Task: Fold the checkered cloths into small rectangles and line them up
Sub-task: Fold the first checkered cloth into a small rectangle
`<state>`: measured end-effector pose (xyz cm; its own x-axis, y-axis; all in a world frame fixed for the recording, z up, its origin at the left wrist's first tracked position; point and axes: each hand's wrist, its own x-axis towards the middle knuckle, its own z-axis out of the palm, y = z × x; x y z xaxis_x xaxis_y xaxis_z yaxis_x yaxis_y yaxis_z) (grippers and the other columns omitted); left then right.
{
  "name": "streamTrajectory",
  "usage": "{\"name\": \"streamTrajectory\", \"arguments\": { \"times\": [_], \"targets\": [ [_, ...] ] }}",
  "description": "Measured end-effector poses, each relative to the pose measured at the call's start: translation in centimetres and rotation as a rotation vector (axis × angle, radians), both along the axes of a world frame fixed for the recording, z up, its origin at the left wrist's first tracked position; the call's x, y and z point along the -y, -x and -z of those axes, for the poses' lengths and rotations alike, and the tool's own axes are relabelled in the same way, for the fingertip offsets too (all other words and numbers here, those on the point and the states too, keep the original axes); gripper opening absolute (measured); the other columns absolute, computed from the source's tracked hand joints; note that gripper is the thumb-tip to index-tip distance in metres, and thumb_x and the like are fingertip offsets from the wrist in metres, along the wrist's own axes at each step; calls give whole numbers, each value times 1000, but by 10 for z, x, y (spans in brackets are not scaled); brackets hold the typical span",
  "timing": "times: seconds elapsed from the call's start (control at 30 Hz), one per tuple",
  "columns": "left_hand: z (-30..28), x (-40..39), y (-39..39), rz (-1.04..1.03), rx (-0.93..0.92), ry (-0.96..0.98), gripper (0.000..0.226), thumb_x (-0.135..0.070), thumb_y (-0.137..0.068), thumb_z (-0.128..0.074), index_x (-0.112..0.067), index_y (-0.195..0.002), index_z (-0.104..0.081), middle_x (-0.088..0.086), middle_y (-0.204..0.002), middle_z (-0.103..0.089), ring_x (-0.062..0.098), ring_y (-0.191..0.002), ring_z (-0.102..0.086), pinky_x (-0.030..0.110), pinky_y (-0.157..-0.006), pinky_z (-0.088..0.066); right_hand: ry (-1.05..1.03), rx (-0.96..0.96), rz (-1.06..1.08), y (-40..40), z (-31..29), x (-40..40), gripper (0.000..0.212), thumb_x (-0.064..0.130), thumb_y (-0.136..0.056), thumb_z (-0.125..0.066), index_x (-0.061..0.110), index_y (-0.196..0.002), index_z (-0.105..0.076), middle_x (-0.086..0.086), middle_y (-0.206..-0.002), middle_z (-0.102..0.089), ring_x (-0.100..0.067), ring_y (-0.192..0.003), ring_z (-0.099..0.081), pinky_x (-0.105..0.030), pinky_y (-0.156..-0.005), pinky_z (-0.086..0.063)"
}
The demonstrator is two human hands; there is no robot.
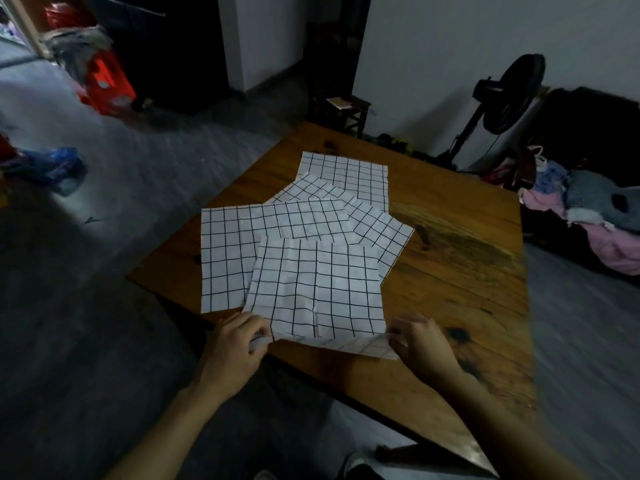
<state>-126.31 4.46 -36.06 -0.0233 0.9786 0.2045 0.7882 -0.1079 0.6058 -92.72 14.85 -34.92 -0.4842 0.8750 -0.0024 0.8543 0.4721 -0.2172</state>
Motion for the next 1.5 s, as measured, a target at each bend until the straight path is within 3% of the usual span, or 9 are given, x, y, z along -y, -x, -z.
{"name": "streamTrajectory", "arguments": {
  "times": [0.17,0.4,0.53,0.8,0.9,1.1,1.2,1.37,1.5],
  "targets": [
    [-1,-7,19,23,42,-9,10,-22,-86,-67,-29,-85,-61,-20,-84,-53,1,-83,-54,24,-70,-49,107,-100,122,-3,-4,5,13,20,-91,-63,30,-83,-61,13,-81,-60,2,-71,-51,-11,-58,-33],
    [-8,-29,36,-13,78,14,9,-17,-86,-68,-24,-87,-64,-16,-85,-59,3,-84,-59,28,-69,-54,207,-372,190,7,-7,-23,5,20,-92,-61,26,-91,-62,13,-91,-63,5,-83,-60,-13,-65,-48],
    [-27,-53,44,-83,96,8,11,-11,-87,-70,-21,-84,-65,-12,-85,-62,2,-83,-60,27,-68,-54,195,-490,127,18,-15,-58,17,13,-92,-63,29,-88,-60,12,-90,-63,1,-84,-62,-8,-70,-47],
    [-71,-124,53,-161,166,114,10,-13,-90,-66,-21,-84,-65,-9,-82,-64,-1,-78,-60,20,-65,-48,202,-744,208,33,-22,-123,11,11,-93,-59,21,-90,-63,3,-86,-66,-8,-81,-63,-24,-68,-55],
    [-78,-143,55,-158,247,135,11,-15,-90,-65,-20,-81,-65,-6,-77,-65,6,-75,-62,27,-63,-52,251,-826,262,35,-21,-141,10,10,-94,-57,18,-92,-64,1,-92,-66,-8,-83,-64,-26,-70,-54],
    [-77,-187,65,-187,373,174,15,-17,-91,-66,-17,-76,-64,9,-73,-63,29,-70,-61,41,-59,-51,264,-902,352,42,-21,-166,10,8,-94,-55,13,-94,-63,-1,-93,-66,-5,-83,-64,-28,-71,-55],
    [-69,-213,69,-192,392,193,15,-18,-90,-67,-16,-75,-63,5,-67,-62,21,-64,-61,42,-58,-50,252,-865,417,46,-19,-176,9,10,-94,-56,14,-91,-64,-3,-89,-66,-12,-82,-64,-30,-72,-55],
    [-44,-259,89,-208,493,330,27,-30,-87,-69,-5,-95,-66,24,-94,-68,41,-89,-65,56,-78,-55,215,-818,559,53,-10,-185,7,13,-93,-61,12,-88,-65,-2,-84,-66,-14,-78,-63,-26,-64,-52],
    [-33,-276,94,-204,581,447,25,-28,-87,-71,-4,-89,-66,15,-87,-68,28,-84,-64,39,-76,-52,205,-757,672,59,3,-182,11,14,-91,-64,13,-80,-63,0,-77,-63,-17,-72,-59,-24,-59,-45]
  ]
}}
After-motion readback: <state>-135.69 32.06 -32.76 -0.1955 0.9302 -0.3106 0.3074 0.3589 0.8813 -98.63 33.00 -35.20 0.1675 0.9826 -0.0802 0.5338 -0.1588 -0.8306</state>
